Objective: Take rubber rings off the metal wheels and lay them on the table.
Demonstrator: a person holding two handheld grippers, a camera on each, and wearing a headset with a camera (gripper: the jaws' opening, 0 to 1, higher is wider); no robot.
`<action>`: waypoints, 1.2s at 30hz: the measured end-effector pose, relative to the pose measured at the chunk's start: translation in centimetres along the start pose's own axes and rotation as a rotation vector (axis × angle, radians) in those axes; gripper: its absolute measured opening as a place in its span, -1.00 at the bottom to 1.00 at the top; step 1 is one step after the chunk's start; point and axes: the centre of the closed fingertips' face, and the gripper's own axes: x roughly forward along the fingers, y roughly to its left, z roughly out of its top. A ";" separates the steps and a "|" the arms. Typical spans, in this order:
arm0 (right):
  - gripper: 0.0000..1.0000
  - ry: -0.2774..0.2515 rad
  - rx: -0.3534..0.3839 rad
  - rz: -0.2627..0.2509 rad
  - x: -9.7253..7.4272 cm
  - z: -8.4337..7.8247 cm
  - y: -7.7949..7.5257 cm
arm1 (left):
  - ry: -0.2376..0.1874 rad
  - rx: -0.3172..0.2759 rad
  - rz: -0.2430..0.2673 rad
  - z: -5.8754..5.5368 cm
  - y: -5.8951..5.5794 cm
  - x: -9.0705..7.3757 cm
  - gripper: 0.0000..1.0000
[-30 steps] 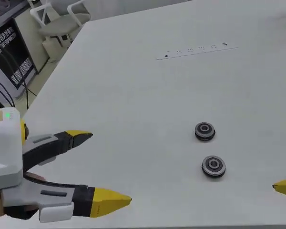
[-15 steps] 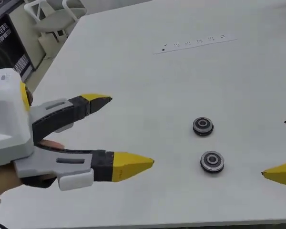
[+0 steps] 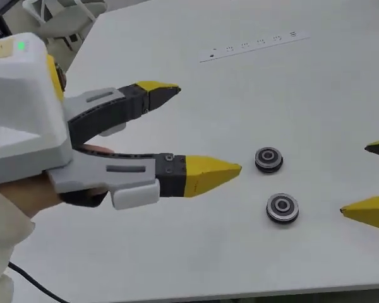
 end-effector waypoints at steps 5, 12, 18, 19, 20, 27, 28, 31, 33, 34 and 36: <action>0.27 0.003 -0.005 0.024 0.6 0.1 0.1 | 0.001 0.022 -0.028 0.5 -0.3 1.7 0.57; 0.17 0.012 -0.005 0.050 1.5 0.0 -0.1 | 0.018 0.088 -0.074 0.1 -0.5 3.8 0.43; 0.06 0.028 -0.024 0.090 2.4 -0.3 0.2 | 0.029 0.087 -0.125 -1.2 -1.4 5.6 0.34; 0.05 0.033 -0.027 0.095 2.6 -0.4 0.2 | 0.031 0.096 -0.130 -1.4 -1.6 5.8 0.32; 0.05 0.036 -0.029 0.100 2.8 -0.4 0.3 | 0.029 0.104 -0.136 -1.4 -1.8 5.9 0.31; -0.02 0.071 -0.048 0.142 3.7 -1.4 0.8 | 0.020 0.106 -0.168 -2.3 -2.6 6.9 0.16; -0.02 0.075 -0.051 0.145 3.8 -1.5 0.7 | 0.022 0.107 -0.172 -2.5 -2.6 7.0 0.12; -0.06 0.089 -0.057 0.156 4.1 -1.9 0.8 | 0.039 0.088 -0.193 -3.5 -2.9 7.5 0.05; -0.09 0.095 -0.059 0.165 4.3 -2.0 1.0 | 0.049 0.084 -0.201 -4.3 -3.2 7.9 0.05; -0.11 0.098 -0.062 0.167 4.4 -2.1 1.0 | 0.057 0.084 -0.207 -4.8 -3.3 8.0 0.04; -0.14 0.102 -0.068 0.168 4.7 -2.2 1.0 | 0.073 0.092 -0.209 -5.7 -3.5 8.3 -0.02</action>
